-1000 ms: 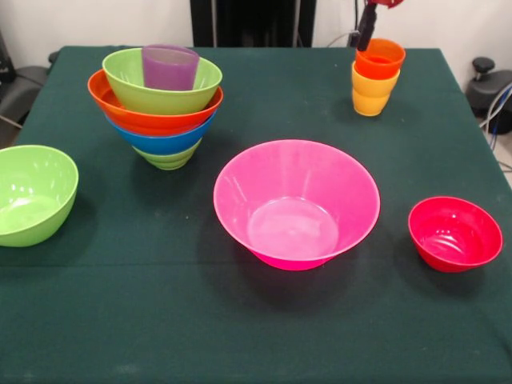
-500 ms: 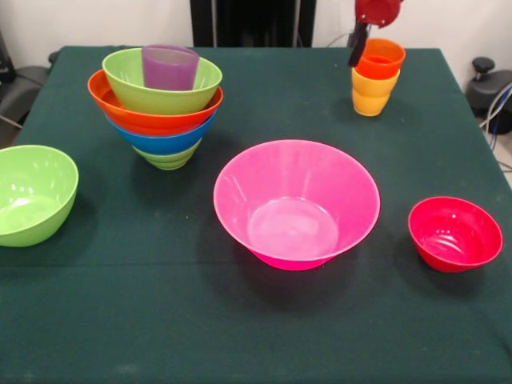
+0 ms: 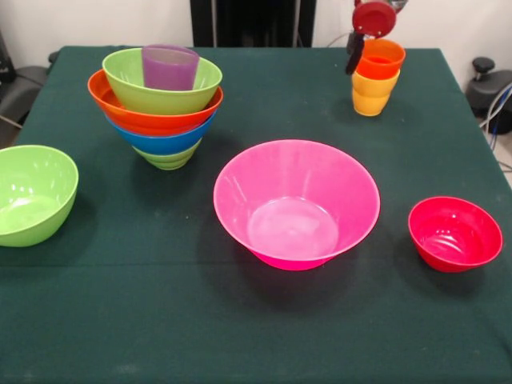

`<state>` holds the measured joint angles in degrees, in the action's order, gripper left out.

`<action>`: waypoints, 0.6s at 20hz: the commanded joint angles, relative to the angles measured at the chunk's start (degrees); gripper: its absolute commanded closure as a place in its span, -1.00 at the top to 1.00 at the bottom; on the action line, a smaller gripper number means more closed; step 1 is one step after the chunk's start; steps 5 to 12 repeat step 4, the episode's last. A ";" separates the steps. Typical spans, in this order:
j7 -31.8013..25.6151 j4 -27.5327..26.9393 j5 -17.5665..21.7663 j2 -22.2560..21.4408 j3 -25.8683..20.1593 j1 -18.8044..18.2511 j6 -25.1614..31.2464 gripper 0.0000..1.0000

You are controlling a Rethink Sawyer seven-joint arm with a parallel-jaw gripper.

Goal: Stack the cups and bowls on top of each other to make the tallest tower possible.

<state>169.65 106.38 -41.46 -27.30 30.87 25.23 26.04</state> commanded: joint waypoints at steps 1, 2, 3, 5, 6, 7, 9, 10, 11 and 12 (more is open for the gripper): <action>16.12 -7.02 -0.58 2.16 -3.46 4.09 7.08 1.00; 16.09 -6.99 -0.62 2.21 -3.28 4.17 7.29 1.00; 15.94 -6.85 -0.77 1.95 -3.29 4.25 7.43 1.00; 15.81 -6.87 -0.79 1.90 -3.13 4.31 7.72 1.00; 15.81 -6.87 -0.79 1.90 -3.13 4.31 7.72 1.00; 15.81 -6.87 -0.79 1.90 -3.13 4.31 7.72 1.00; 15.81 -6.87 -0.79 1.90 -3.13 4.31 7.72 1.00; 15.81 -6.87 -0.79 1.90 -3.13 4.31 7.72 1.00; 15.81 -6.87 -0.79 1.90 -3.13 4.31 7.72 1.00; 15.81 -6.87 -0.79 1.90 -3.13 4.31 7.72 1.00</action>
